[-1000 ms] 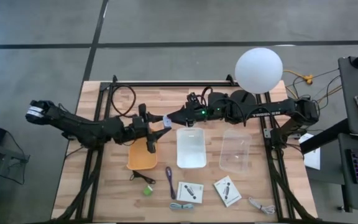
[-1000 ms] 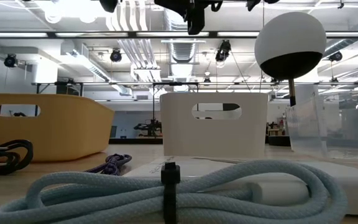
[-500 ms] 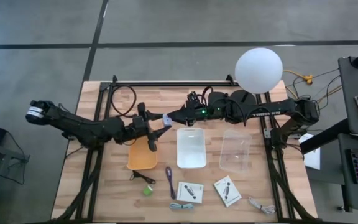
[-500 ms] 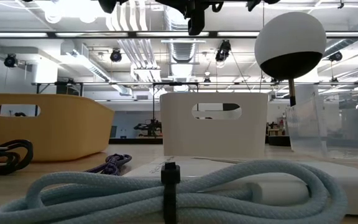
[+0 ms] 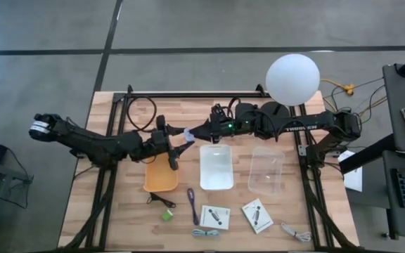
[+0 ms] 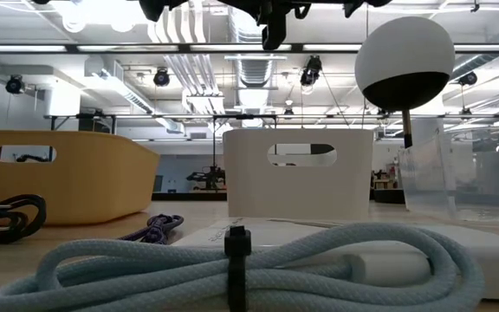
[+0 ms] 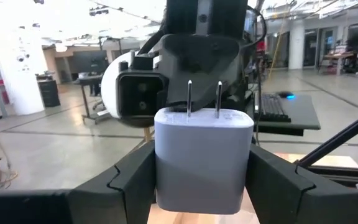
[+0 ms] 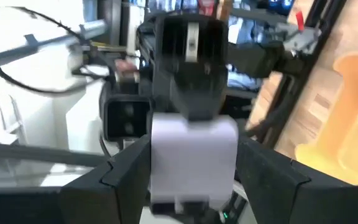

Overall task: Pick and place items into bin
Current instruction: Put the light blue charger adapter into the white bin

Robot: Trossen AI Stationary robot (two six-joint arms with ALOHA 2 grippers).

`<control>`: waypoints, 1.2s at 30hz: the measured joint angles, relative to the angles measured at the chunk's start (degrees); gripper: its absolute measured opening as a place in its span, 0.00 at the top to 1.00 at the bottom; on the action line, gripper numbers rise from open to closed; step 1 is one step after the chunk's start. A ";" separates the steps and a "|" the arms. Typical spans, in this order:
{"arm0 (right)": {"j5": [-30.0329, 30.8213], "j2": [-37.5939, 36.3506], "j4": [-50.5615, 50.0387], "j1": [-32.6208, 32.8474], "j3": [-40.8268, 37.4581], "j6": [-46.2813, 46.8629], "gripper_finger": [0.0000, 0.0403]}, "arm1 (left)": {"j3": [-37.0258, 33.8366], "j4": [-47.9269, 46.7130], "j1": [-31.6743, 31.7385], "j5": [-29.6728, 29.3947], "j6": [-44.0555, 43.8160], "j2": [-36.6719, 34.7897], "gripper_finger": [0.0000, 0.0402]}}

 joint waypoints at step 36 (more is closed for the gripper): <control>-1.66 -12.61 -49.99 0.26 -0.87 -38.49 0.52 | -0.06 -48.85 -2.63 3.24 -29.31 -18.42 0.50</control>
